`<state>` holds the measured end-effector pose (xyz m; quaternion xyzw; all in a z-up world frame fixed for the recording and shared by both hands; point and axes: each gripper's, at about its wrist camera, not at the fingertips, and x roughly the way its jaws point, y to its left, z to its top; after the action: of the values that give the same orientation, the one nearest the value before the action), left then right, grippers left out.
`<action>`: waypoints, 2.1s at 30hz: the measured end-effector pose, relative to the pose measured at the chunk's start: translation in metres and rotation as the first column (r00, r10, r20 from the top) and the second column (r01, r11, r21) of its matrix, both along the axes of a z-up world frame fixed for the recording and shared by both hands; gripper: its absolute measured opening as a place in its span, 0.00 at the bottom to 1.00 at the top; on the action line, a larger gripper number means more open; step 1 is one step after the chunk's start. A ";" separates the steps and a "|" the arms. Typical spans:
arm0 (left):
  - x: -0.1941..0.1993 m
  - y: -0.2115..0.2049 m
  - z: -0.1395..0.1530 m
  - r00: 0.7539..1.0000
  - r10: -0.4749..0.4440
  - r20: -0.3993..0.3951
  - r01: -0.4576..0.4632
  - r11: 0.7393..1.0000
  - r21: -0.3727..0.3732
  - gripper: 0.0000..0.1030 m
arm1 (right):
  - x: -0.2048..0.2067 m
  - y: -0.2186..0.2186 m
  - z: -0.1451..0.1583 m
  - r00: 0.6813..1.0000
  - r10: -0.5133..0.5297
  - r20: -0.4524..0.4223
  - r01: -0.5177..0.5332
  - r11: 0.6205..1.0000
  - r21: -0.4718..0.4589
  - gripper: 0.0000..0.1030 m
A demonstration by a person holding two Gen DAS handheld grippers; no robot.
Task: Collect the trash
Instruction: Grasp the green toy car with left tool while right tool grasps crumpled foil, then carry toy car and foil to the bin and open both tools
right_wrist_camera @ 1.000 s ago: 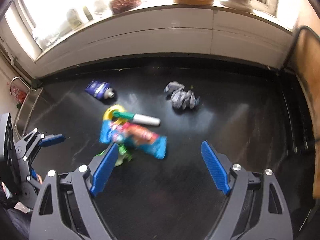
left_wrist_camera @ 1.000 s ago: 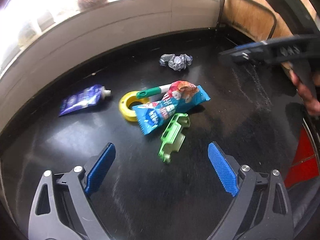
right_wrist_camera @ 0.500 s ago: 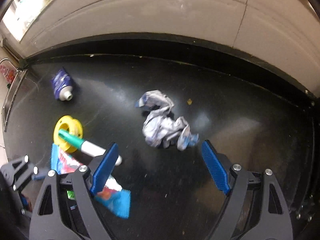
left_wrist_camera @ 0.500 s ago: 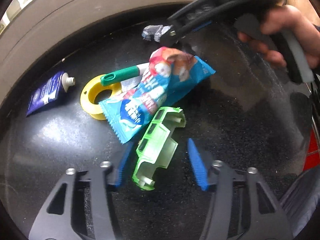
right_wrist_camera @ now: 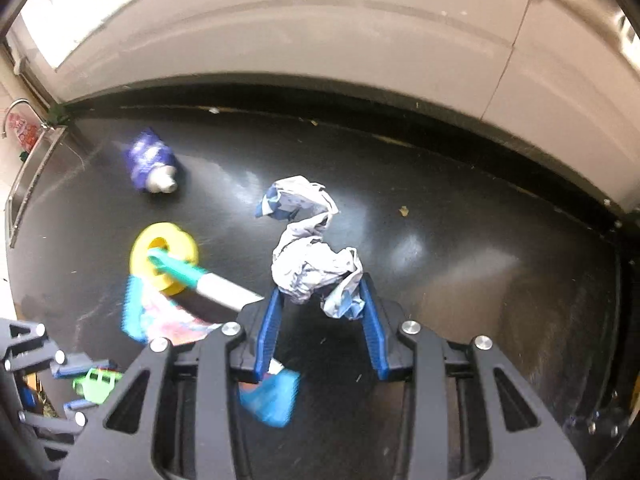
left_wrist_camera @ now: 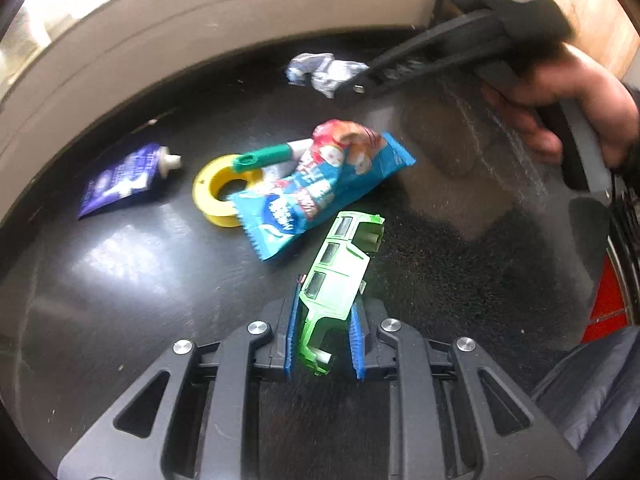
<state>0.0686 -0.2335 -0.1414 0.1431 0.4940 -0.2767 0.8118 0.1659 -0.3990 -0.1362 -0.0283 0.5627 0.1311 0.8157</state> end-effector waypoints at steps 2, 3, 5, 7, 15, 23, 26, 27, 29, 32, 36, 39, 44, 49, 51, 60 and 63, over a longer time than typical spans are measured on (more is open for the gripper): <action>-0.008 0.007 0.007 1.000 0.025 0.005 -0.025 1.000 -0.009 0.19 | -0.015 0.007 0.015 1.000 -0.002 0.013 0.002 1.000 -0.004 0.37; -0.010 0.011 0.010 0.999 0.048 0.005 -0.048 0.999 -0.009 0.19 | -0.022 0.010 0.022 1.000 0.000 0.018 0.000 1.000 -0.003 0.37; -0.013 0.021 0.017 0.997 0.077 0.008 -0.077 0.997 -0.006 0.20 | -0.042 0.016 0.039 0.999 0.009 0.038 -0.009 1.000 0.004 0.37; -0.019 0.032 0.021 0.993 0.116 0.004 -0.116 0.993 -0.013 0.20 | -0.058 0.023 0.051 0.999 0.011 0.049 -0.011 1.000 0.009 0.37; -0.033 0.055 0.028 0.986 0.165 0.026 -0.165 0.986 -0.008 0.20 | -0.102 0.053 0.080 0.996 0.027 0.086 -0.029 0.999 0.022 0.37; -0.038 0.082 0.047 0.964 0.257 0.075 -0.255 0.966 -0.032 0.20 | -0.109 0.083 0.095 0.991 0.071 0.114 -0.074 0.997 0.023 0.37; -0.041 0.108 0.061 0.935 0.339 0.105 -0.335 0.941 -0.052 0.20 | -0.105 0.106 0.103 0.985 0.114 0.130 -0.120 0.992 0.039 0.37; -0.044 0.121 0.067 0.917 0.380 0.121 -0.375 0.925 -0.056 0.20 | -0.103 0.117 0.106 0.982 0.133 0.136 -0.141 0.989 0.048 0.37; -0.051 0.144 0.074 0.887 0.442 0.138 -0.437 0.897 -0.065 0.20 | -0.102 0.145 0.114 0.971 0.186 0.152 -0.199 0.978 0.069 0.37; -0.070 0.191 0.086 0.812 0.559 0.164 -0.556 0.828 -0.070 0.20 | -0.103 0.195 0.122 0.944 0.283 0.169 -0.302 0.948 0.100 0.37; -0.114 0.262 0.093 0.671 0.717 0.189 -0.721 0.690 -0.057 0.20 | -0.117 0.274 0.126 0.886 0.432 0.169 -0.455 0.879 0.143 0.37; -0.150 0.306 0.091 0.572 0.797 0.193 -0.807 0.589 -0.043 0.20 | -0.141 0.343 0.126 0.818 0.552 0.164 -0.575 0.800 0.175 0.38; -0.229 0.381 0.072 0.386 0.907 0.165 -0.920 0.392 -0.002 0.20 | -0.197 0.453 0.112 0.682 0.722 0.120 -0.726 0.646 0.235 0.38; -0.299 0.438 0.040 0.211 0.971 0.110 -0.978 0.209 0.026 0.20 | -0.254 0.546 0.086 0.550 0.835 0.032 -0.808 0.522 0.272 0.38; -0.319 0.454 0.028 0.162 0.983 0.090 -0.987 0.160 0.034 0.20 | -0.272 0.573 0.075 0.511 0.859 0.001 -0.826 0.492 0.275 0.38; -0.375 0.533 -0.035 0.002 1.000 -0.004 -1.000 0.002 -0.009 0.20 | -0.321 0.687 0.027 0.397 0.911 -0.109 -0.875 0.412 0.255 0.38; -0.381 0.549 -0.049 -0.008 1.000 -0.024 -1.000 -0.009 -0.028 0.20 | -0.327 0.714 0.014 0.385 0.914 -0.132 -0.884 0.406 0.232 0.39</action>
<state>-0.3125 0.3155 -0.1904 -0.2645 0.4431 0.3727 0.7712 -0.1610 0.3153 -0.1225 -0.2621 0.5411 0.5888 0.5401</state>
